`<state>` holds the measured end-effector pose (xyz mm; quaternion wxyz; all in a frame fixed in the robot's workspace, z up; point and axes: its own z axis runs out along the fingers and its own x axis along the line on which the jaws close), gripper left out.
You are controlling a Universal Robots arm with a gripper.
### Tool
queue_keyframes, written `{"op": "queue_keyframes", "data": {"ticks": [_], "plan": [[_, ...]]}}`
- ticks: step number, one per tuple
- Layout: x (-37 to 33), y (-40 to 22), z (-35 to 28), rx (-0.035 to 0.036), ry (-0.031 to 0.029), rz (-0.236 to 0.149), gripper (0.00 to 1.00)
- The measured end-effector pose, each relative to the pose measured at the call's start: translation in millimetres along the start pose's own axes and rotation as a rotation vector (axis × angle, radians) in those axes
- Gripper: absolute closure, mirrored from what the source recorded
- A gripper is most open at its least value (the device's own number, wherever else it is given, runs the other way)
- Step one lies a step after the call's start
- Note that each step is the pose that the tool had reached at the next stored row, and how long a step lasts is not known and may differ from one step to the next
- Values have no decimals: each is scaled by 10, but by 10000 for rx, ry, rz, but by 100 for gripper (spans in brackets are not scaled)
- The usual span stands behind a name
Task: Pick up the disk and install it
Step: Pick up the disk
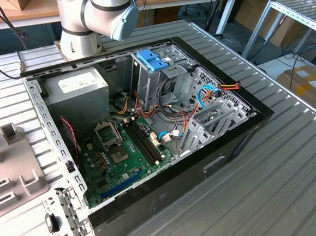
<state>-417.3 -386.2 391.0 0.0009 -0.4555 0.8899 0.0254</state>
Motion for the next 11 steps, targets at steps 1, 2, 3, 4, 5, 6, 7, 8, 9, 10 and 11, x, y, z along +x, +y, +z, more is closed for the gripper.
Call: {"op": "queue_keyframes", "data": {"ticks": [1,2,3,4,5,6,7,8,9,10,11], "plan": [[0,0,0,-2,3,-69,89],[0,0,0,-3,5,-112,89],[0,0,0,-4,7,-151,89],[0,0,0,-5,9,-198,89],[0,0,0,-6,10,-230,89],[0,0,0,-7,14,-286,89],[0,0,0,-8,15,-319,89],[0,0,0,-9,16,-354,89],[0,0,0,-10,17,-389,89],[0,0,0,-11,19,-422,89],[0,0,0,-12,21,-474,89]]}}
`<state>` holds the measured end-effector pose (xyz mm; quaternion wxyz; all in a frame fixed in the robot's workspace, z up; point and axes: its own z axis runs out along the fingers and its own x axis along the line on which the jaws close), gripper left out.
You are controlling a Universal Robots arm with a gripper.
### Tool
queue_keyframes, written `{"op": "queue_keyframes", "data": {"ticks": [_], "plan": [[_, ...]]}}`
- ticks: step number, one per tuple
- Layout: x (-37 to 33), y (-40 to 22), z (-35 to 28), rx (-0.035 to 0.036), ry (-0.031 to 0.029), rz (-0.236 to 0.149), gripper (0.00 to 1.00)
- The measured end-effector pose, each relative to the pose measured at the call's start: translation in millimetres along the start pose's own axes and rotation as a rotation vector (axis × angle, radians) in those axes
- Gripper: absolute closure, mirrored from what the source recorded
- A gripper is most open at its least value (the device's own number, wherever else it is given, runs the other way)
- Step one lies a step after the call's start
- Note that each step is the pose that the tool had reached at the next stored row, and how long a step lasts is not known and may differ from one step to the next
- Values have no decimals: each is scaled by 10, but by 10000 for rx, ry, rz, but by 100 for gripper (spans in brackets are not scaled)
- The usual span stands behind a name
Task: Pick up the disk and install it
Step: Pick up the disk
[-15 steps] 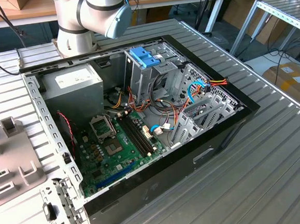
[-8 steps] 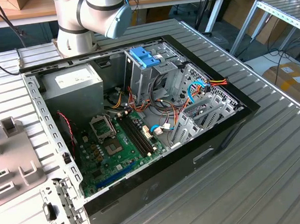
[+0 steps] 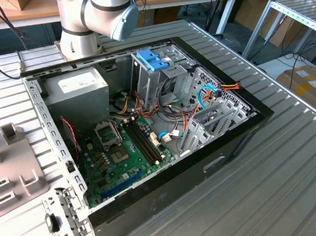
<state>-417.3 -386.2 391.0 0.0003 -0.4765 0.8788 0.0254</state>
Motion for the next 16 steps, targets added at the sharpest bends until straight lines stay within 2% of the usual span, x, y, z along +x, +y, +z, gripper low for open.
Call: {"op": "queue_keyframes", "data": {"ticks": [5,16], "plan": [[0,0,0,-8,14,-304,89],[0,0,0,-17,30,-676,89]]}}
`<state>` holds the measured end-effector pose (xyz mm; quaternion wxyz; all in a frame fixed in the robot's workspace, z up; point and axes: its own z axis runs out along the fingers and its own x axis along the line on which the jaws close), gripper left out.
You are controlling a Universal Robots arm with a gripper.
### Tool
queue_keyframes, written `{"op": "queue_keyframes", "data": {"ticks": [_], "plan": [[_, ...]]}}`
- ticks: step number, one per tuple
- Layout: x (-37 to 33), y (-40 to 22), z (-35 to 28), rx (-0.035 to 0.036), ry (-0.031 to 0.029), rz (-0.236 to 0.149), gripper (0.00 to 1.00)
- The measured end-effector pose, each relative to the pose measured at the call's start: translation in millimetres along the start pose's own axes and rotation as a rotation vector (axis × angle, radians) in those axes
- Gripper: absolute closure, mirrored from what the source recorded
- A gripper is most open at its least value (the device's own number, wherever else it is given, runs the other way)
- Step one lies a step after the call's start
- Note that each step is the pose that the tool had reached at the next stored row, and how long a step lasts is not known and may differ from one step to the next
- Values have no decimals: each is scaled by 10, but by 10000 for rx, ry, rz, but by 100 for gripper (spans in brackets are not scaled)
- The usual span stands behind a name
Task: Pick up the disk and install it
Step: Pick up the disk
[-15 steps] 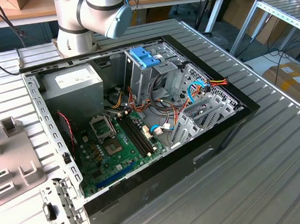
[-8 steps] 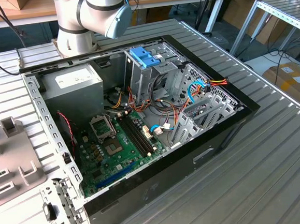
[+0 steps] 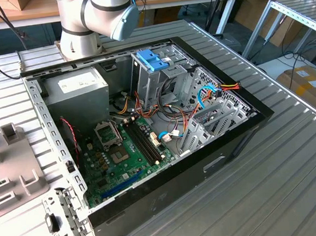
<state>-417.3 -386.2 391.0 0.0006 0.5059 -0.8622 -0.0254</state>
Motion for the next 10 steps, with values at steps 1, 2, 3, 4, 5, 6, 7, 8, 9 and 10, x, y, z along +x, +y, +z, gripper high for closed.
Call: {"op": "queue_keyframes", "data": {"ticks": [1,2,3,4,5,6,7,8,9,10], "plan": [[0,0,0,-1,2,-35,89],[0,0,0,-3,4,-97,89],[0,0,0,-4,5,-135,89],[0,0,0,-5,9,-211,89],[0,0,0,-7,11,-259,89],[0,0,0,-7,14,-311,89],[0,0,0,-11,20,-434,89],[0,0,0,-14,24,-546,89],[0,0,0,-19,31,-713,89],[0,0,0,-21,38,-848,89]]}}
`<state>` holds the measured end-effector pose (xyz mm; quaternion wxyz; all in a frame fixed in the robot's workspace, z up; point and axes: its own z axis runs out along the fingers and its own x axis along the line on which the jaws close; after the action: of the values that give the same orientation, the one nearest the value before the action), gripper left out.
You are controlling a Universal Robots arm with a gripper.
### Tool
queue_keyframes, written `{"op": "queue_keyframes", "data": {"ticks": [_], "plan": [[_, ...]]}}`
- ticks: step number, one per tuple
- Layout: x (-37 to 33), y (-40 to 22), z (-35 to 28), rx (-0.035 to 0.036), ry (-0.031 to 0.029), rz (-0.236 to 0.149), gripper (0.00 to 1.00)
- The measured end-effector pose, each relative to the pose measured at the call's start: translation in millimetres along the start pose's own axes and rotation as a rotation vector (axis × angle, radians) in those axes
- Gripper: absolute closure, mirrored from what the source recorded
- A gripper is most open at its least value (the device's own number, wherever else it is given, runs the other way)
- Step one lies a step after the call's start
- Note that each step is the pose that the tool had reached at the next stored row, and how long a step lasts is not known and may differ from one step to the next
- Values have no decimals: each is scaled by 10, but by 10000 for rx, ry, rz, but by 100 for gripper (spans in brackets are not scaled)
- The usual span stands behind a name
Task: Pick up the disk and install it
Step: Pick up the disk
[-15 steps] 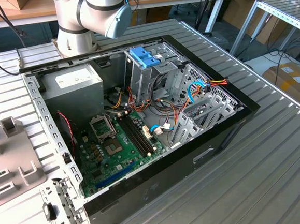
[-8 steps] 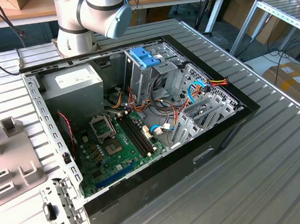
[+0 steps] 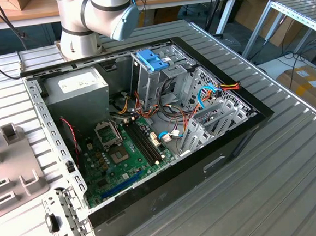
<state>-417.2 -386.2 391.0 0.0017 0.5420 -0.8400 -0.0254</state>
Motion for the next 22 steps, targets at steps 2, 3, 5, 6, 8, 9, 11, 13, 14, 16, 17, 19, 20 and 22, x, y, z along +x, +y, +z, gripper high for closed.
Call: {"op": "queue_keyframes", "data": {"ticks": [2,3,5,6,8,9,11,13,14,16,17,19,20,22], "plan": [[0,0,0,-7,13,-285,89],[0,0,0,-10,18,-402,89],[0,1,0,-14,25,-551,89],[0,1,0,-15,27,-617,89],[0,1,0,-18,34,-760,89],[0,0,0,-22,40,-891,89],[0,0,0,-31,56,-1251,89],[0,0,0,-34,63,-1405,89],[0,0,0,-37,67,-1502,89],[0,0,0,-42,75,-1676,89],[0,0,0,-43,78,-1749,89],[0,0,0,-47,85,-1910,89],[0,0,0,-49,89,-1988,89],[0,0,0,-55,100,-2235,89]]}}
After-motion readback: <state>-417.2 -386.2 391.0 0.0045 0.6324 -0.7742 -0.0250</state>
